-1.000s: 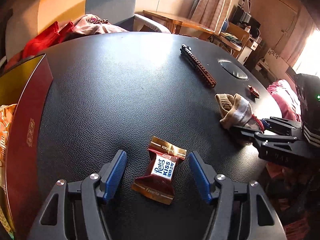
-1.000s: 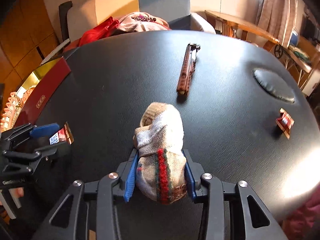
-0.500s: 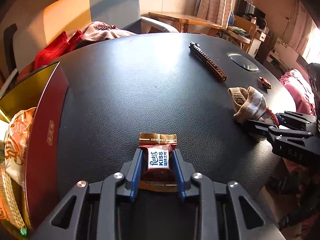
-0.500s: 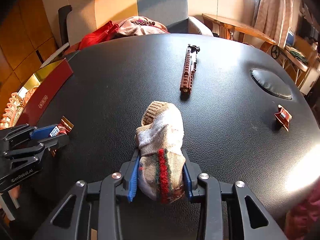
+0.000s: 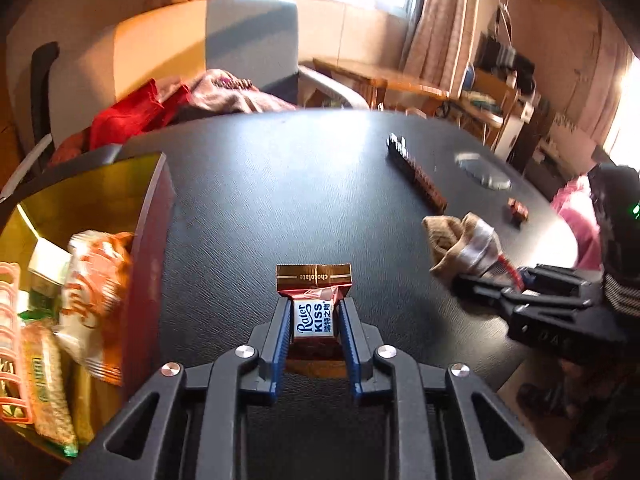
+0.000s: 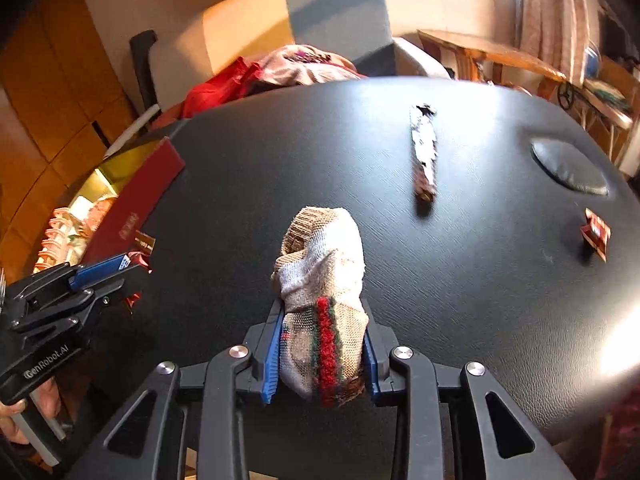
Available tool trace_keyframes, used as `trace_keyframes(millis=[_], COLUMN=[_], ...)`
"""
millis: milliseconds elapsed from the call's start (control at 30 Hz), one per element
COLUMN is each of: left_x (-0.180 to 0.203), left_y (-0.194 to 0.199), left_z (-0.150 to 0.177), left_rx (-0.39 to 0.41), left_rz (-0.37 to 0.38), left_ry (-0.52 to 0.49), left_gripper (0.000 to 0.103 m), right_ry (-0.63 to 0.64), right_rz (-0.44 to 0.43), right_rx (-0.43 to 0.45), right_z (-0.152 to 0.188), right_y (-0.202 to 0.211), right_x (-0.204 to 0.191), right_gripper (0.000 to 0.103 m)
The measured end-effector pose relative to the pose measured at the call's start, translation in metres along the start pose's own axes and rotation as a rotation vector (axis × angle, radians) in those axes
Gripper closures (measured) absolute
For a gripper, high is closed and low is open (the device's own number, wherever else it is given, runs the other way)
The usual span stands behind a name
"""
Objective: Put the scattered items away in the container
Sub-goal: 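Carry chocolate and sock over the gold box and open both grippers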
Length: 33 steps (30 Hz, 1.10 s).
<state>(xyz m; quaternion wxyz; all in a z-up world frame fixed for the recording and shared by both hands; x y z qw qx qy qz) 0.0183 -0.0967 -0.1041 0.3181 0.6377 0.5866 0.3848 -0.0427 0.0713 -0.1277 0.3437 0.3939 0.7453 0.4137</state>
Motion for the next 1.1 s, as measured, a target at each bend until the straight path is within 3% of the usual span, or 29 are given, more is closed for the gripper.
trace_keyframes(millis=[167, 467, 700, 767, 967, 1100], left_x=[-0.028, -0.126, -0.197, -0.208, -0.223, -0.229], left_y=[0.035, 0.071, 0.069, 0.062, 0.047, 0.051], left_z=[-0.001, 0.012, 0.022, 0.024, 0.017, 0.015], left_rx=[0.072, 0.131, 0.097, 0.077, 0.048, 0.060], left_rz=[-0.026, -0.195, -0.292, -0.299, -0.336, -0.315], left_ry=[0.061, 0.271, 0.389, 0.405, 0.406, 0.429], left_gripper=[0.079, 0.079, 0.079, 0.079, 0.076, 0.075], right_ry=[0.063, 0.278, 0.396, 0.414, 0.425, 0.402], right_rz=[-0.068, -0.223, -0.293, -0.294, -0.277, -0.292], right_rx=[0.033, 0.054, -0.031, -0.082, -0.115, -0.099], right_z=[-0.021, -0.066, -0.088, -0.088, -0.098, -0.102], right_y=[0.010, 0.010, -0.027, -0.044, -0.068, -0.063], right_x=[-0.039, -0.164, -0.253, -0.269, -0.287, -0.283], right_gripper=[0.070, 0.070, 0.070, 0.069, 0.064, 0.047])
Point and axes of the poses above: each gripper's, at about its wrist camera, not at the fingertips, and y roughly against the way its jaws point, x to its right, z to its underside, the point moved 5 cm from there along -y, roughly the way its jaws point, and after that the axes turned 12 degrees about -x, right-handed, at the moved point
